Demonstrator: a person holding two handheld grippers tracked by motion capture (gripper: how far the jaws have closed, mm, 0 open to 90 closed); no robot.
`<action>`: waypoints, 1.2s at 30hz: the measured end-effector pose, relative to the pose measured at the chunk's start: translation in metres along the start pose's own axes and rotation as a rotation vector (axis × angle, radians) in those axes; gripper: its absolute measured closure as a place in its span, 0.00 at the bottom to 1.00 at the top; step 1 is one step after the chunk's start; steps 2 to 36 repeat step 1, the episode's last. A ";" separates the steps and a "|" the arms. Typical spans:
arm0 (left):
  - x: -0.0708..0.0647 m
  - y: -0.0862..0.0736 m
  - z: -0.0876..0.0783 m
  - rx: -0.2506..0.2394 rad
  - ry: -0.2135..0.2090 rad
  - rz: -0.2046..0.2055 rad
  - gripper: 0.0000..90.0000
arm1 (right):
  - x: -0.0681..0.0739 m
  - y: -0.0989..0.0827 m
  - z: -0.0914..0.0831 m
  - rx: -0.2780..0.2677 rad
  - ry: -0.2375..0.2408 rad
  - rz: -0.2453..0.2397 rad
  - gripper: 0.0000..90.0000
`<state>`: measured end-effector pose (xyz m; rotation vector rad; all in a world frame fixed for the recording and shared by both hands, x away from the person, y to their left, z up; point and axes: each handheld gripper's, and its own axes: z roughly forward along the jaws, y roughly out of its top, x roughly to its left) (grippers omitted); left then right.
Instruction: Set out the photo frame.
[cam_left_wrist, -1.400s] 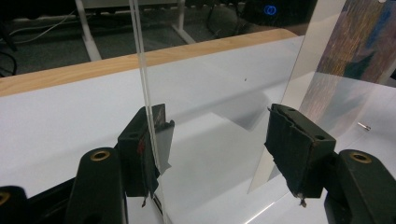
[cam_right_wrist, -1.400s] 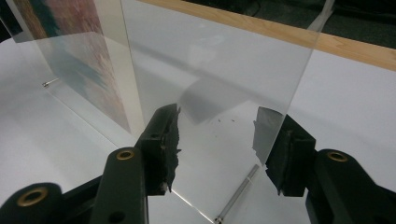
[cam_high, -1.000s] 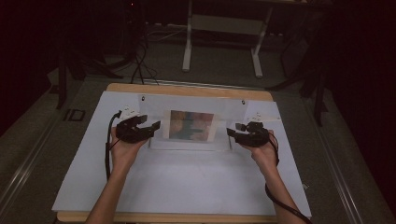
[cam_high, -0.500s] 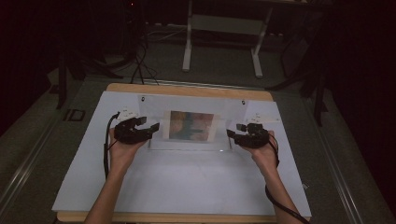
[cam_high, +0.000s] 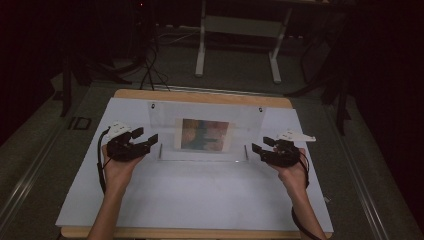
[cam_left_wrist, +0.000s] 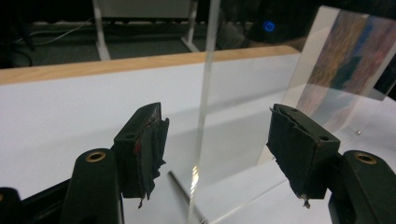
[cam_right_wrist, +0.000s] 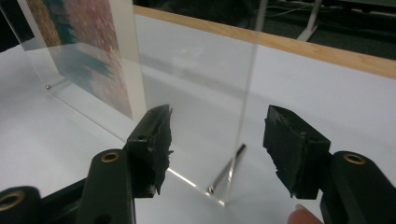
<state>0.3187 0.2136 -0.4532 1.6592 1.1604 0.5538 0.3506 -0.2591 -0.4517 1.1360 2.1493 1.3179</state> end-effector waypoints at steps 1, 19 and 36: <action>0.000 0.000 0.000 0.000 0.000 0.000 0.40 | -0.002 -0.003 -0.002 0.003 0.000 0.006 0.45; 0.000 0.000 0.000 0.000 0.000 0.000 0.40 | -0.002 -0.003 -0.002 0.003 0.000 0.006 0.45; 0.000 0.000 0.000 0.000 0.000 0.000 0.40 | -0.002 -0.003 -0.002 0.003 0.000 0.006 0.45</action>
